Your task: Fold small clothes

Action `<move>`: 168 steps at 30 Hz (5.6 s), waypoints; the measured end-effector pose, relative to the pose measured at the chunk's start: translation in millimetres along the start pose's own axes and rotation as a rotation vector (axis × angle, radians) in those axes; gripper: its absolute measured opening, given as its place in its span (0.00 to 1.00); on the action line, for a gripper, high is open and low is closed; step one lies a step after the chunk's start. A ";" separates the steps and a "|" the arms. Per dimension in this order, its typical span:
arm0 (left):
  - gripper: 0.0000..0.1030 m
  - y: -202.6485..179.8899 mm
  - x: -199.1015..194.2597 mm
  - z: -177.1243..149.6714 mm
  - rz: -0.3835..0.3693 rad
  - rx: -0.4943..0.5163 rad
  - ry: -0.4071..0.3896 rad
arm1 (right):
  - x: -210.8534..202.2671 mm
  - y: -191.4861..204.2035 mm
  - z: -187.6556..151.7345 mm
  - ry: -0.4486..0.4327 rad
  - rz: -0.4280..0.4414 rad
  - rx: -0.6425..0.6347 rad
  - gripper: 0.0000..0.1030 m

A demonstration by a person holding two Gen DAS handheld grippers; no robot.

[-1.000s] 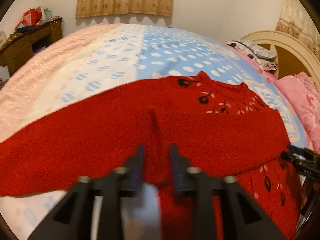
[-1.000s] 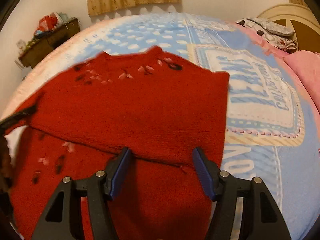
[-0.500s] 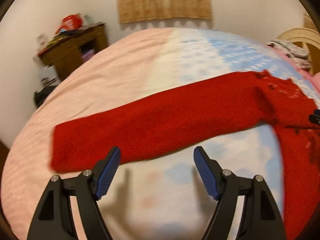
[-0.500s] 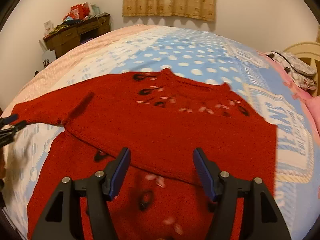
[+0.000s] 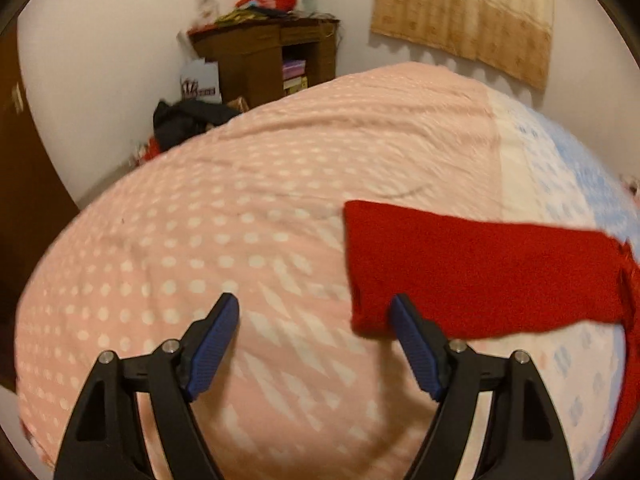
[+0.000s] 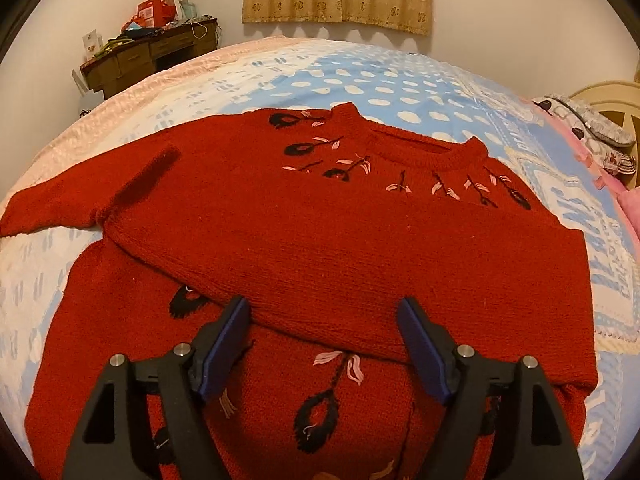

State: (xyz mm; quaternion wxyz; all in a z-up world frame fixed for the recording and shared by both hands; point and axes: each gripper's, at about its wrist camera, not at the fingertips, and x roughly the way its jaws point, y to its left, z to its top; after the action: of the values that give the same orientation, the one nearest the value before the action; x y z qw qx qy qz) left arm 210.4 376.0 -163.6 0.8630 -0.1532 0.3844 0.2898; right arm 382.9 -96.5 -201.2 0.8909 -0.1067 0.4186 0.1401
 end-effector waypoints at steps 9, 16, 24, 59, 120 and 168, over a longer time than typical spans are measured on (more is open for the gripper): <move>0.58 -26.7 8.6 9.7 -0.014 0.050 -0.025 | -0.8 0.5 -2.3 -0.010 -0.011 0.000 0.79; 0.43 -34.0 23.9 12.6 -0.016 0.048 0.018 | -1.6 1.6 -3.5 -0.015 -0.026 -0.003 0.80; 0.12 -40.7 16.3 14.6 -0.068 0.063 0.008 | -2.5 2.9 -4.8 -0.017 -0.042 -0.003 0.83; 0.11 -188.7 -149.9 87.7 -0.423 0.162 -0.148 | -124.7 -60.5 -63.4 -0.050 0.022 0.099 0.87; 0.70 -501.4 -208.0 -105.3 -0.762 0.730 -0.104 | -158.3 -97.4 -174.0 0.001 0.080 0.230 0.87; 0.87 -348.3 -36.0 -63.4 -0.322 0.542 -0.005 | -31.8 -129.0 -39.5 0.014 -0.026 0.194 0.86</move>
State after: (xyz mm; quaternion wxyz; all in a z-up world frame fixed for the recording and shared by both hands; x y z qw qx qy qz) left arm 369.9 57.9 -163.8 0.9082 0.0244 0.4162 0.0367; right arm 378.9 -234.7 -191.8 0.8958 -0.0261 0.4351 0.0866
